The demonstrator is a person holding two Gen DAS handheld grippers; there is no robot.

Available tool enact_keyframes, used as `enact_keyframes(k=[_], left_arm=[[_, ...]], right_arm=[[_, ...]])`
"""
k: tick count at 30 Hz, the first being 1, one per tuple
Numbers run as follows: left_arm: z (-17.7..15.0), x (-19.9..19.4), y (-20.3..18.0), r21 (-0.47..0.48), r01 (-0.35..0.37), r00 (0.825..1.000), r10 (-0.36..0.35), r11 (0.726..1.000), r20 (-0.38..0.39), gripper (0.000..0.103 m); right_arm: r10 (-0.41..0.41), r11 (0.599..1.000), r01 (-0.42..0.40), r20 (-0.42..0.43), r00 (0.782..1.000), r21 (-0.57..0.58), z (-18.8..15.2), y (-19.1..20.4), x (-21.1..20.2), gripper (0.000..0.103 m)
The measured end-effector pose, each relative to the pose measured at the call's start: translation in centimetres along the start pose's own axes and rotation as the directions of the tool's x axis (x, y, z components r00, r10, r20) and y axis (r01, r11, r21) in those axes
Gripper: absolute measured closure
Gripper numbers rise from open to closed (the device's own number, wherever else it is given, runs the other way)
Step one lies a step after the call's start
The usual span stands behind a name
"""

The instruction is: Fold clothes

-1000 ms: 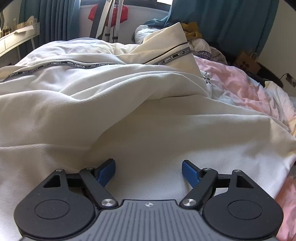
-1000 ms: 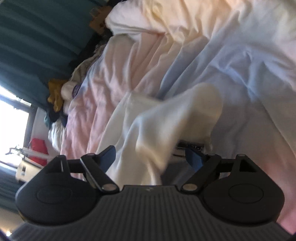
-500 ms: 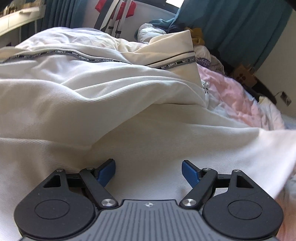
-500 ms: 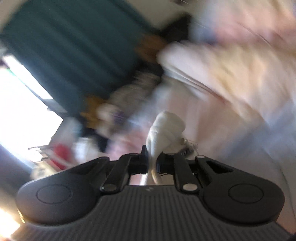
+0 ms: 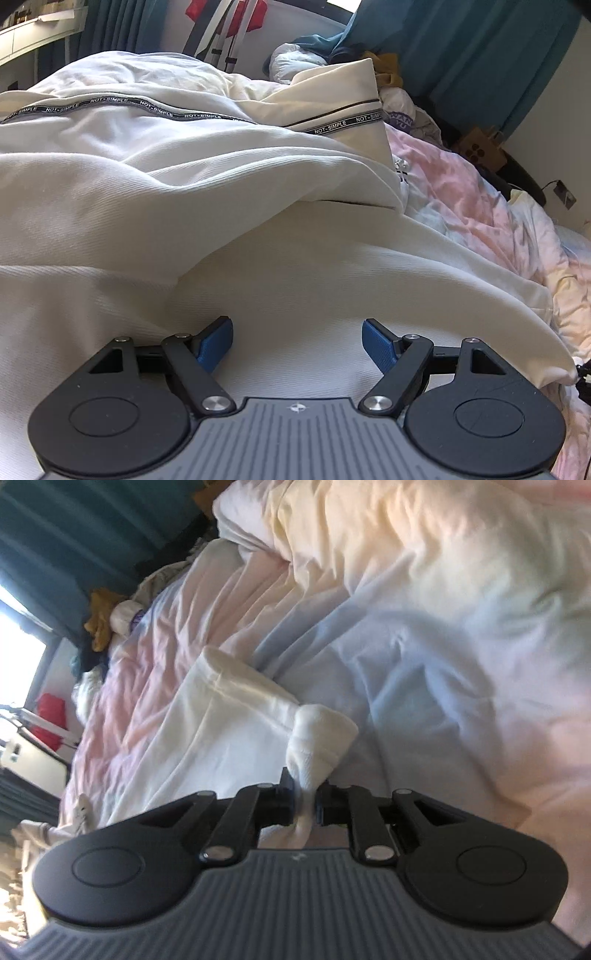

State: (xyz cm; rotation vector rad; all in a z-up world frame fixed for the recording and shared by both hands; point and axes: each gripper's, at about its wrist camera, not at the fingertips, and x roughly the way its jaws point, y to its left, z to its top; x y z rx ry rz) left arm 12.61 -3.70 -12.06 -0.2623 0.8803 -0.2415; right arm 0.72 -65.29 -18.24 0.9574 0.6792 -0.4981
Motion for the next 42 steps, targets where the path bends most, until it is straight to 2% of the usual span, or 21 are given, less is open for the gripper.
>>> enact_keyframes(k=[3, 7, 12, 15, 19, 22, 24, 26, 28, 31, 33, 36, 39, 42], left_arm=[[-0.2, -0.1, -0.1, 0.006, -0.003, 1.0, 0.003, 1.0, 0.004, 0.024], [-0.4, -0.3, -0.3, 0.023, -0.012, 1.0, 0.012, 1.0, 0.016, 0.024], [-0.7, -1.6, -0.5, 0.065, -0.037, 0.997, 0.033, 0.997, 0.064, 0.024], [-0.7, -2.3, -0.2, 0.06, -0.041, 0.995, 0.035, 0.997, 0.094, 0.024], [-0.5, -2.8, 0.1, 0.055, -0.061, 0.991, 0.054, 0.997, 0.119, 0.024], [-0.4, -2.9, 0.4, 0.05, -0.075, 0.989, 0.068, 0.996, 0.131, 0.024], [-0.2, -3.0, 0.7, 0.044, -0.075, 0.988, 0.068, 0.996, 0.139, 0.024], [0.0, -3.2, 1.0, 0.04, -0.07, 0.987, 0.063, 0.997, 0.144, 0.024], [0.1, -3.4, 1.1, 0.046, -0.072, 0.986, 0.064, 0.996, 0.154, 0.024], [0.4, -3.5, 1.2, 0.055, -0.075, 0.985, 0.065, 0.996, 0.163, 0.024], [0.6, -3.5, 1.3, 0.052, -0.066, 0.985, 0.057, 0.996, 0.165, 0.024], [0.7, -3.7, 1.4, 0.055, -0.061, 0.982, 0.05, 0.997, 0.181, 0.024], [0.7, -3.9, 1.2, 0.074, -0.07, 0.977, 0.054, 0.995, 0.207, 0.024], [1.0, -4.6, 1.0, 0.087, -0.064, 0.971, 0.041, 0.994, 0.236, 0.024]], right_arm=[[-0.033, 0.999, 0.034, 0.069, 0.997, -0.01, -1.4, 0.5, -1.9, 0.076], [-0.111, 0.977, 0.14, 0.174, 0.978, -0.163, -3.1, 4.5, -4.4, 0.064], [-0.004, 0.969, 0.082, 0.315, 0.949, -0.234, -6.0, 10.4, -8.9, 0.063], [0.089, 0.949, 0.028, 0.351, 0.932, -0.314, -8.4, 15.0, -10.3, 0.058], [0.22, 0.89, -0.081, 0.266, 0.939, -0.449, -11.8, 20.8, -10.0, 0.056], [0.306, 0.869, -0.199, 0.177, 0.935, -0.453, -13.3, 24.7, -9.3, 0.055], [0.366, 0.852, -0.264, 0.155, 0.918, -0.452, -13.3, 27.4, -9.1, 0.055], [0.38, 0.838, -0.262, 0.167, 0.91, -0.48, -13.6, 30.1, -9.4, 0.055], [0.423, 0.806, -0.29, 0.158, 0.892, -0.516, -14.6, 31.5, -9.3, 0.056], [0.395, 0.767, -0.255, 0.122, 0.91, -0.588, -16.9, 31.1, -6.8, 0.055], [0.342, 0.741, -0.205, 0.097, 0.935, -0.639, -19.0, 29.9, -4.6, 0.055], [0.245, 0.774, -0.156, 0.063, 0.967, -0.614, -21.0, 27.3, -1.7, 0.053], [0.221, 0.79, -0.163, 0.026, 0.975, -0.591, -21.3, 27.0, -1.1, 0.053], [0.225, 0.766, -0.139, 0.059, 0.973, -0.628, -21.6, 27.7, -1.7, 0.054]])
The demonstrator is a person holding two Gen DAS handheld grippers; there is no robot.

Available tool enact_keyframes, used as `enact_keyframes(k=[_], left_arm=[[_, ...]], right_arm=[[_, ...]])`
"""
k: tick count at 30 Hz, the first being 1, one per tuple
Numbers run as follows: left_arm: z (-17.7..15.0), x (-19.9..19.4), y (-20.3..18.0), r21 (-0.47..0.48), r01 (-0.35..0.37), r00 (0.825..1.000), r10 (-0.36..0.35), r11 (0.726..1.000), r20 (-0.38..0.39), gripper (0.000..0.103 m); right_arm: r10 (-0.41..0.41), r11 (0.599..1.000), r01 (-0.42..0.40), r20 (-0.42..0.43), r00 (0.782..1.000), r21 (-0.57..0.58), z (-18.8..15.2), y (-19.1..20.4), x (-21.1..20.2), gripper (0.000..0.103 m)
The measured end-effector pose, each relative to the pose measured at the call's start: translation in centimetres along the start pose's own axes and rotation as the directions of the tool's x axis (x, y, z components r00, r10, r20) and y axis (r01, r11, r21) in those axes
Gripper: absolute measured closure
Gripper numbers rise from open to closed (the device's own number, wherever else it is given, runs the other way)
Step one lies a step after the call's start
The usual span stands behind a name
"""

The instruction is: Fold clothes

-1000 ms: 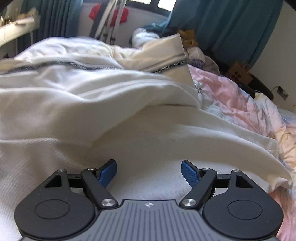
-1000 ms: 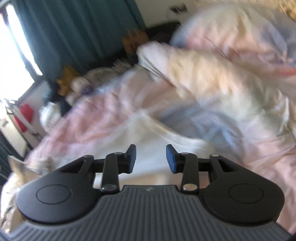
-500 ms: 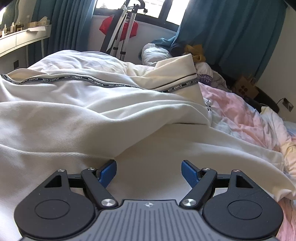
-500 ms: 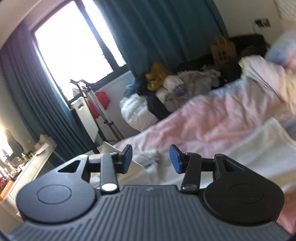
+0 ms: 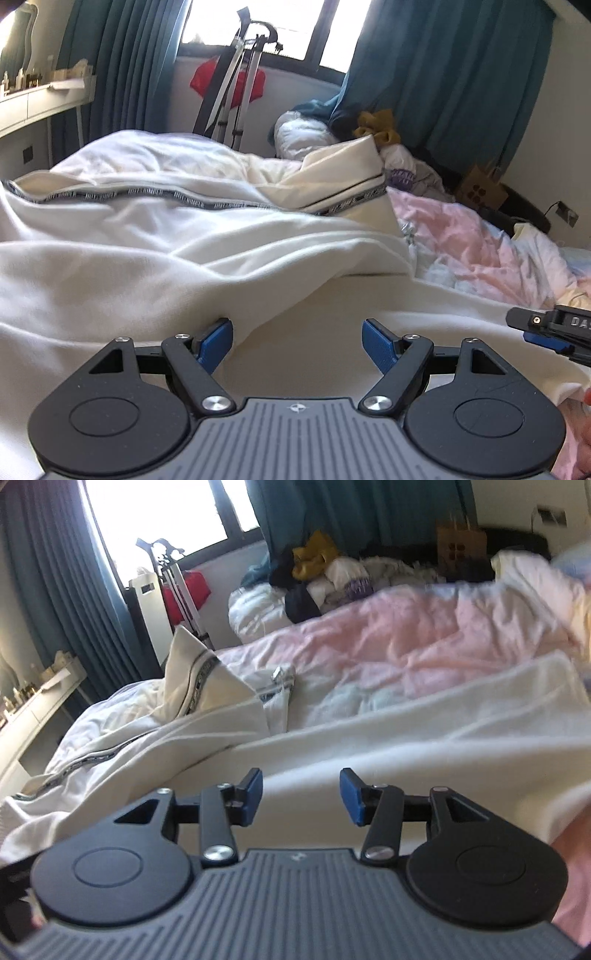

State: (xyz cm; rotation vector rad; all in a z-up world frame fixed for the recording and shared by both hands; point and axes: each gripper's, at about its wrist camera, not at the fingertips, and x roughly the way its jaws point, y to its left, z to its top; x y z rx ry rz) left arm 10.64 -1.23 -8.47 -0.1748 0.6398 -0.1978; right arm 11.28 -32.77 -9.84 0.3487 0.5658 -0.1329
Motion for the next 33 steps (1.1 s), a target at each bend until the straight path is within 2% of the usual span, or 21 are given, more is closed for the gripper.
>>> enact_keyframes(k=[3, 8, 11, 14, 16, 19, 23, 27, 30, 32, 33], left_arm=[[1.5, -0.1, -0.5, 0.003, -0.017, 0.999, 0.017, 1.0, 0.032, 0.024], [5.7, 2.3, -3.1, 0.081, -0.055, 0.992, 0.046, 0.995, 0.117, 0.022], [8.6, 5.8, -6.0, 0.144, -0.042, 0.993, 0.025, 0.989, 0.117, 0.021], [10.6, 9.4, -9.9, 0.21, 0.003, 0.994, -0.026, 0.978, 0.106, 0.021], [11.2, 12.1, -12.9, 0.272, 0.052, 0.993, -0.078, 0.961, 0.086, 0.021], [10.6, 16.4, -17.5, 0.381, 0.079, 0.995, -0.098, 0.921, 0.031, 0.022], [8.9, 21.5, -21.1, 0.483, 0.063, 0.997, -0.039, 0.873, -0.06, 0.033], [7.3, 24.9, -22.1, 0.563, 0.014, 0.992, 0.061, 0.826, -0.114, 0.034], [6.7, 27.2, -22.0, 0.594, -0.013, 0.983, 0.119, 0.804, -0.139, 0.051], [6.7, 28.0, -21.7, 0.607, -0.013, 0.981, 0.128, 0.795, -0.146, 0.086], [7.0, 28.1, -22.0, 0.61, -0.004, 0.978, 0.129, 0.793, -0.162, 0.086]], right_arm=[[-0.006, 1.0, 0.007, -0.014, 1.0, 0.011, -0.3, -0.1, 0.4, 0.054], [0.005, 0.998, -0.003, -0.026, 1.0, 0.062, -0.5, -1.5, 1.3, 0.053], [0.048, 0.985, -0.044, -0.02, 0.999, 0.169, -0.2, -3.2, 1.5, 0.053], [0.039, 0.969, -0.038, -0.002, 0.999, 0.243, -0.1, -4.8, 1.7, 0.053], [0.008, 0.962, -0.009, 0.005, 1.0, 0.274, -0.1, -6.0, 1.9, 0.053], [-0.014, 0.941, 0.015, -0.007, 1.0, 0.337, -0.5, -7.5, 2.5, 0.053], [-0.011, 0.923, 0.018, -0.021, 1.0, 0.385, -0.9, -8.5, 3.2, 0.053], [0.007, 0.917, 0.005, -0.029, 1.0, 0.4, -1.1, -8.7, 3.7, 0.053], [0.014, 0.913, -0.003, -0.024, 1.0, 0.407, -1.0, -8.8, 3.6, 0.053], [0.0, 0.919, 0.009, -0.023, 1.0, 0.394, -1.0, -8.6, 3.6, 0.053], [-0.014, 0.925, 0.023, -0.025, 1.0, 0.38, -0.9, -8.4, 3.6, 0.053]])
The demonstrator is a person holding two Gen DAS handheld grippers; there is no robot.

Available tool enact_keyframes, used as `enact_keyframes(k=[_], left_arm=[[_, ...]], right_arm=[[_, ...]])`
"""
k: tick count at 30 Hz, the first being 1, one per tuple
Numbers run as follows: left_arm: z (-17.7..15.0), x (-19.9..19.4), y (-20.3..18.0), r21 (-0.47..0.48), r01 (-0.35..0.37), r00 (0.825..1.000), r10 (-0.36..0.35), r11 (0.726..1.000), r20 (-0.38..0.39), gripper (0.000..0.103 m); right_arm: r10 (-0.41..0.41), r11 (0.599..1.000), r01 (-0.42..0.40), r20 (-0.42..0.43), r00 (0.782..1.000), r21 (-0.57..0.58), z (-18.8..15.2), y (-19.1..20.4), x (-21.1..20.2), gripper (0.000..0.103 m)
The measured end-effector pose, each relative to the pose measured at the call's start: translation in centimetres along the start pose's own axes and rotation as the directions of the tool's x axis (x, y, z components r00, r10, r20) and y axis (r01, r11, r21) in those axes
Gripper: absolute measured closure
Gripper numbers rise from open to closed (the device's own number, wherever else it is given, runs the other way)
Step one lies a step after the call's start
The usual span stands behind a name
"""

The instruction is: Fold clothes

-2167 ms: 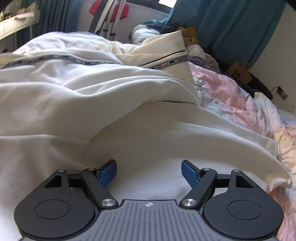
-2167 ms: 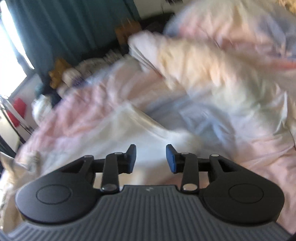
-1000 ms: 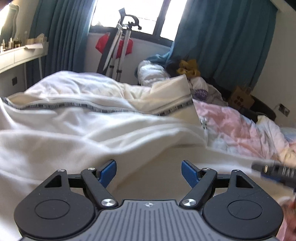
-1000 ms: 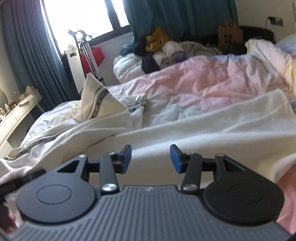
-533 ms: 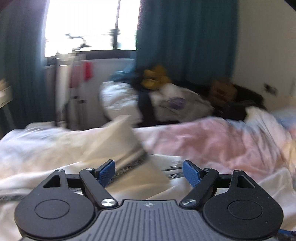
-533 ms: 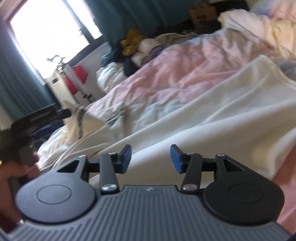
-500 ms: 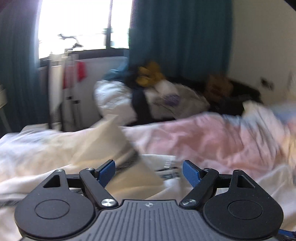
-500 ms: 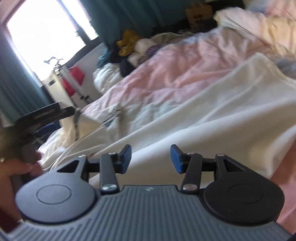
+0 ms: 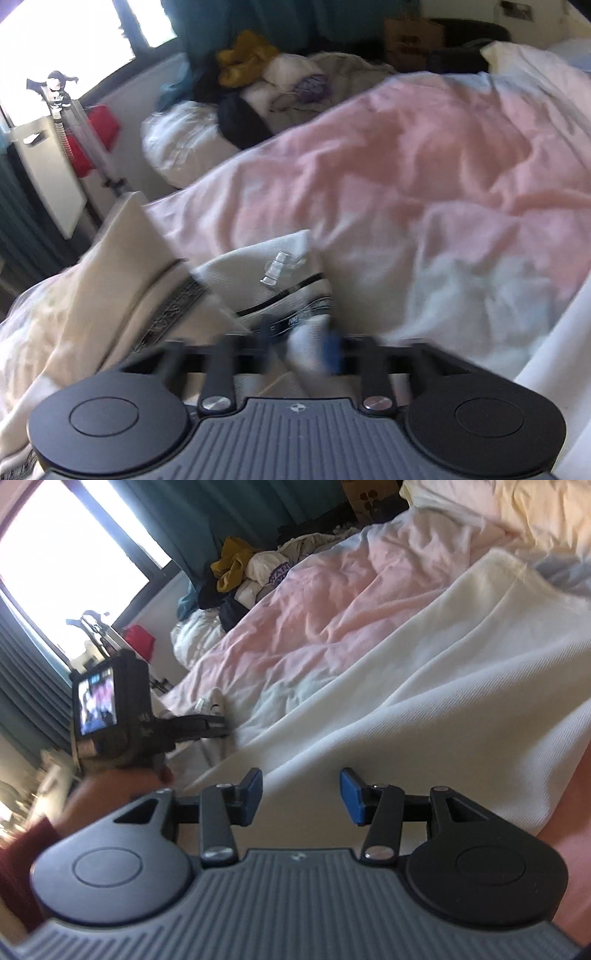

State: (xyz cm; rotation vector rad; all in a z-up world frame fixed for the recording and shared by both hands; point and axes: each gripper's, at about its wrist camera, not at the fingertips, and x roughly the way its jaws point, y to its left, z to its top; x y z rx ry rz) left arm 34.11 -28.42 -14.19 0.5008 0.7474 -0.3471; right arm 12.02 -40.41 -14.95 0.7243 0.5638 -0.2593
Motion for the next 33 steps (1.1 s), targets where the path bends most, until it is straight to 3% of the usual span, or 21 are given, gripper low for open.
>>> enact_keyframes(k=[2, 5, 12, 18, 22, 25, 28, 30, 31, 33], left_arm=[[1.1, -1.0, -0.3, 0.009, -0.007, 1.0, 0.007, 1.0, 0.0, 0.094], [3.6, -3.3, -0.1, 0.019, 0.001, 0.999, -0.002, 1.0, 0.044, 0.096], [12.4, -8.6, 1.1, -0.078, 0.043, 0.987, -0.031, 0.996, 0.158, 0.096], [20.6, -12.1, -3.5, -0.065, 0.163, 0.953, -0.14, 0.984, 0.269, 0.096], [23.7, -11.5, -8.7, -0.031, 0.233, 0.937, -0.216, 0.972, 0.273, 0.096], [24.7, -9.9, -12.7, -0.003, 0.261, 0.928, -0.251, 0.965, 0.276, 0.096], [23.6, -7.0, -16.1, 0.039, 0.288, 0.915, -0.287, 0.957, 0.285, 0.094], [21.9, -4.6, -17.3, 0.046, 0.305, 0.912, -0.305, 0.951, 0.275, 0.086], [21.0, -3.4, -17.7, 0.049, 0.314, 0.911, -0.316, 0.948, 0.266, 0.077], [19.6, -1.5, -17.6, 0.068, 0.314, 0.919, -0.321, 0.947, 0.229, 0.071]], right_arm=[[-0.002, 1.0, 0.002, 0.01, 1.0, -0.007, 0.0, 0.2, -0.3, 0.053], [0.004, 1.0, -0.004, 0.029, 1.0, -0.007, 0.2, 0.1, -1.1, 0.053], [-0.014, 1.0, 0.013, 0.061, 0.998, 0.025, 0.6, -0.9, -1.8, 0.053], [-0.009, 0.997, 0.005, 0.054, 0.999, 0.079, 0.9, -1.9, -1.6, 0.053], [-0.046, 0.991, 0.037, 0.072, 0.996, 0.126, 1.3, -3.3, -1.6, 0.053], [-0.049, 0.986, 0.037, 0.068, 0.996, 0.162, 1.4, -4.2, -1.3, 0.053], [-0.051, 0.986, 0.038, 0.073, 0.996, 0.163, 1.4, -4.5, -1.2, 0.053], [-0.057, 0.987, 0.045, 0.077, 0.995, 0.154, 1.3, -4.6, -1.0, 0.053], [-0.059, 0.986, 0.047, 0.073, 0.996, 0.159, 1.3, -4.9, -0.9, 0.053], [-0.063, 0.984, 0.051, 0.066, 0.996, 0.17, 1.3, -5.4, -0.6, 0.053]])
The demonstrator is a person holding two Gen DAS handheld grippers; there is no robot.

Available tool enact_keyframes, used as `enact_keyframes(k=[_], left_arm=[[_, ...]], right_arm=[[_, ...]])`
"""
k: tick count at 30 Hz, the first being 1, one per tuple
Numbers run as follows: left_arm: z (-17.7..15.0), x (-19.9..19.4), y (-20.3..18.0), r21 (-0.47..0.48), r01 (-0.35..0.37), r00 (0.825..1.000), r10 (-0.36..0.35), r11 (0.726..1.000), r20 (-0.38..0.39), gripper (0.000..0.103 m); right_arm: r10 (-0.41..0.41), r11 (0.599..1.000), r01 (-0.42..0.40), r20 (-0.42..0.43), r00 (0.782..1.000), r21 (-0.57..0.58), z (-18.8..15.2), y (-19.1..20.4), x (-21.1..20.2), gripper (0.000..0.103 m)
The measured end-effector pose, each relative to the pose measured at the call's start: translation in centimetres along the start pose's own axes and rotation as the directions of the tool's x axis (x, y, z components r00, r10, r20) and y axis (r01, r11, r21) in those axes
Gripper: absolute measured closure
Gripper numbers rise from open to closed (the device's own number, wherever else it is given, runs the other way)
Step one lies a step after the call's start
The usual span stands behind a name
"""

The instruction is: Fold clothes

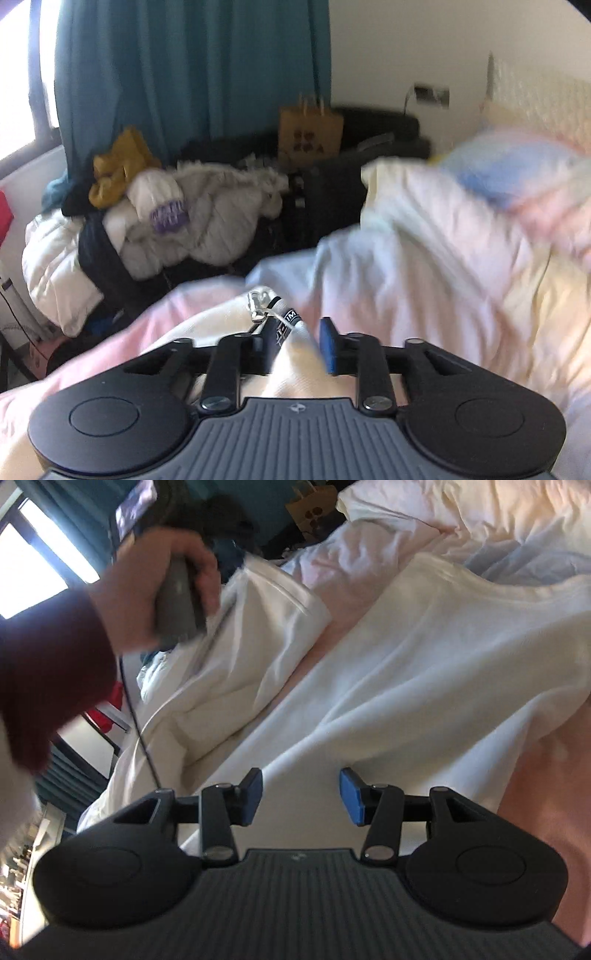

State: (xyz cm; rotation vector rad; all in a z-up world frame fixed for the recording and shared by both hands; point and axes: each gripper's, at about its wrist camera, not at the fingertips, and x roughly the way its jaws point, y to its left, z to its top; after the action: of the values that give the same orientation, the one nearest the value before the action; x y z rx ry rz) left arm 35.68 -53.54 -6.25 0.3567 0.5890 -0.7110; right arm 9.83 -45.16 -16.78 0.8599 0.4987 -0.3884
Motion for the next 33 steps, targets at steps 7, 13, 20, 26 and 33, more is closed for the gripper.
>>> enact_keyframes(k=[7, 13, 20, 26, 33], left_arm=[[-4.7, -6.8, 5.8, 0.012, 0.036, 0.999, -0.037, 0.999, 0.034, 0.037], [-11.1, -16.1, 10.8, 0.088, 0.001, 1.0, 0.0, 0.996, -0.007, 0.029], [-18.8, -23.5, 15.6, 0.004, -0.054, 0.997, 0.054, 0.999, -0.05, 0.025], [-23.7, -26.0, 18.8, -0.136, -0.133, 0.991, 0.127, 0.982, -0.05, 0.024], [-28.7, -25.0, 19.5, -0.11, -0.187, 0.98, 0.178, 0.976, -0.09, 0.023]], right_arm=[[0.046, 0.996, -0.047, 0.013, 0.999, 0.081, 1.0, -1.2, 0.2, 0.053], [0.101, 0.986, -0.108, 0.056, 0.993, 0.128, 3.1, -1.0, 0.8, 0.053], [0.112, 0.994, -0.113, 0.02, 0.993, 0.011, 3.7, 1.9, 1.3, 0.053], [0.108, 0.994, -0.107, 0.037, 0.993, -0.039, 5.1, 2.5, 3.5, 0.053], [0.111, 0.992, -0.109, -0.017, 0.994, 0.066, 5.1, 0.6, 11.1, 0.054]])
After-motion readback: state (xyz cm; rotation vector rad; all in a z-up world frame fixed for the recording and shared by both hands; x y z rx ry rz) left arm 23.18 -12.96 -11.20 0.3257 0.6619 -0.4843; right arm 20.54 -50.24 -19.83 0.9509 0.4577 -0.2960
